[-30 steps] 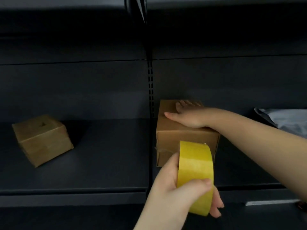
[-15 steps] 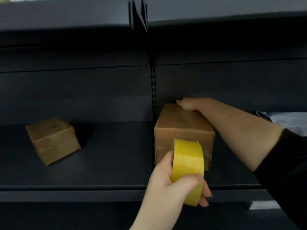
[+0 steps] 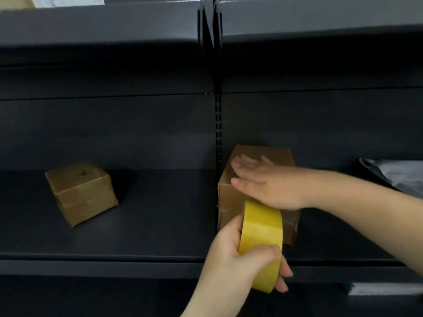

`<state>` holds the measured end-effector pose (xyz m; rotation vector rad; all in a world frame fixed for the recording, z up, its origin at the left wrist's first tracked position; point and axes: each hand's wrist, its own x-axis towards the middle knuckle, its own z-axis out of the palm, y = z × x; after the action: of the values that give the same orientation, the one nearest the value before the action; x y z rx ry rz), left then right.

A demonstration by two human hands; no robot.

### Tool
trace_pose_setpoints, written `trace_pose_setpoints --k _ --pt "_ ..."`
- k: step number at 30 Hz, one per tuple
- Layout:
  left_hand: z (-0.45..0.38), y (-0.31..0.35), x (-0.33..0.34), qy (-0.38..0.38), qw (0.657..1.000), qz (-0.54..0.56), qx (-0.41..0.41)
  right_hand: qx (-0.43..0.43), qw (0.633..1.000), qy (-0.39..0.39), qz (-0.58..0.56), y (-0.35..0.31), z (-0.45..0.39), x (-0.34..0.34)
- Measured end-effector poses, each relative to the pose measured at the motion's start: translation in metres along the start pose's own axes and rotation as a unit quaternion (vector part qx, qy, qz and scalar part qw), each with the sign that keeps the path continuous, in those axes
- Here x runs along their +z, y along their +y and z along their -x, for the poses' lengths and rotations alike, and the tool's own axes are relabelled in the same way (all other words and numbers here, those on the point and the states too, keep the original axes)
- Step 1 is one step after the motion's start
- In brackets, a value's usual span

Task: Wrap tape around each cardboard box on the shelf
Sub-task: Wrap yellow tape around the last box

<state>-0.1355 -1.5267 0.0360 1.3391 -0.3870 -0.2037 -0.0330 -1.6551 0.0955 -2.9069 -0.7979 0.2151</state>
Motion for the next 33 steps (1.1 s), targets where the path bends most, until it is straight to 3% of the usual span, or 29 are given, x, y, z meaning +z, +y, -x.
trace_pose_setpoints --k 2,8,17,23,25,30,33 --pt "-0.001 0.000 0.000 0.004 1.000 -0.001 0.001 0.026 0.999 -0.030 0.013 0.000 -0.007 0.009" --pt "0.000 0.000 -0.002 0.010 1.000 0.017 0.009 0.098 0.995 -0.017 -0.020 0.039 -0.056 0.000" --pt "0.002 -0.003 -0.003 0.003 1.000 0.014 0.002 0.204 0.970 0.075 -0.105 0.097 -0.110 -0.014" --pt "-0.001 0.000 -0.008 0.031 1.000 0.002 0.000 0.219 0.961 0.096 -0.137 0.110 -0.121 -0.013" --pt "0.000 0.001 -0.009 0.030 1.000 -0.006 -0.006 0.201 0.961 0.134 -0.139 0.108 -0.113 -0.015" --pt "0.004 -0.002 -0.016 0.030 0.999 -0.012 -0.001 0.006 0.904 0.379 -0.197 0.096 -0.038 -0.002" --pt "0.007 0.002 -0.018 0.029 0.999 -0.018 0.009 -0.113 0.922 0.349 -0.123 0.084 0.024 0.037"
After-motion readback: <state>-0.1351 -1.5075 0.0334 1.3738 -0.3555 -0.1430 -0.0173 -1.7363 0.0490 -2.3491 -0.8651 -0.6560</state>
